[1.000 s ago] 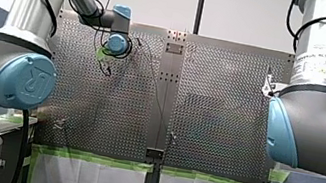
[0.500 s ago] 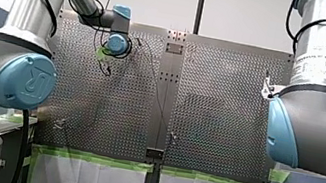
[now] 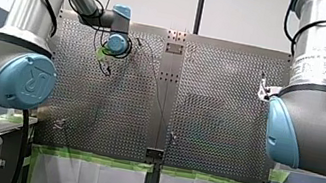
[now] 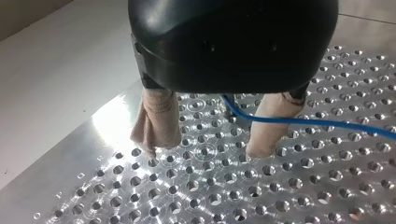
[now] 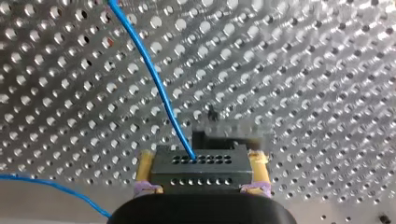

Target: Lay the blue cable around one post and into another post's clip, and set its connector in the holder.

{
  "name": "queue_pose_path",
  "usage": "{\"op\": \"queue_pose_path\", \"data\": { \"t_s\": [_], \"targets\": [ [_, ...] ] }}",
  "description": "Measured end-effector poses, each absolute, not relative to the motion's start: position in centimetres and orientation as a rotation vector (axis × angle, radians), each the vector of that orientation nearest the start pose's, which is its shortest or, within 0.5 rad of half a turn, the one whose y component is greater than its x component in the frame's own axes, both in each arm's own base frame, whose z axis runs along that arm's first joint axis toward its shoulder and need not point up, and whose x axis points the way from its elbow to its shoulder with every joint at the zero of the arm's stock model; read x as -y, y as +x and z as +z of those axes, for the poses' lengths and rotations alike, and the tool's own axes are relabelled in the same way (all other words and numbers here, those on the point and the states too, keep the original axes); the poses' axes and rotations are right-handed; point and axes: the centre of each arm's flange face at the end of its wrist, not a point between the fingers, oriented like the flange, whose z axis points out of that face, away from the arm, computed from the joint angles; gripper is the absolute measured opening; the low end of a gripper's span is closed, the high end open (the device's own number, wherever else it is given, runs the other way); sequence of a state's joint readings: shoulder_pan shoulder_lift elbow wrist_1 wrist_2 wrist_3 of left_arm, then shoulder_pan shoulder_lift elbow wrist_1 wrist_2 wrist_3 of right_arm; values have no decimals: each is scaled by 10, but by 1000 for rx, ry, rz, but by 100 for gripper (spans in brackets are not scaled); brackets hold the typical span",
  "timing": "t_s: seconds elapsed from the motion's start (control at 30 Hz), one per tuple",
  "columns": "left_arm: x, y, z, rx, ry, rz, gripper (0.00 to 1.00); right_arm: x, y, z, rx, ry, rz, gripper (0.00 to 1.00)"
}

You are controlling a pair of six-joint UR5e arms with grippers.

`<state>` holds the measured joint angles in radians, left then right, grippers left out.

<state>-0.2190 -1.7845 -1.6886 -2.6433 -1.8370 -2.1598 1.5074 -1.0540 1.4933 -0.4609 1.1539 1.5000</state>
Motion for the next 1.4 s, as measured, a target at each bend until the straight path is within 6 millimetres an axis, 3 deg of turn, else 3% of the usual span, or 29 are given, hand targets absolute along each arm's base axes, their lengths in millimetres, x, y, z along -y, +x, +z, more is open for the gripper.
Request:
{"op": "queue_pose_path", "data": {
  "t_s": [0.43,0.77,1.4],
  "targets": [
    [228,536,368,-1344,-480,-480,100,669,140,268,937,1458,1446,0],
    [227,536,368,-1344,-480,-477,100,664,134,282,968,1480,1433,0],
    [226,536,367,-1348,-482,-474,100,663,127,284,1002,1500,1413,0]
  ]
}}
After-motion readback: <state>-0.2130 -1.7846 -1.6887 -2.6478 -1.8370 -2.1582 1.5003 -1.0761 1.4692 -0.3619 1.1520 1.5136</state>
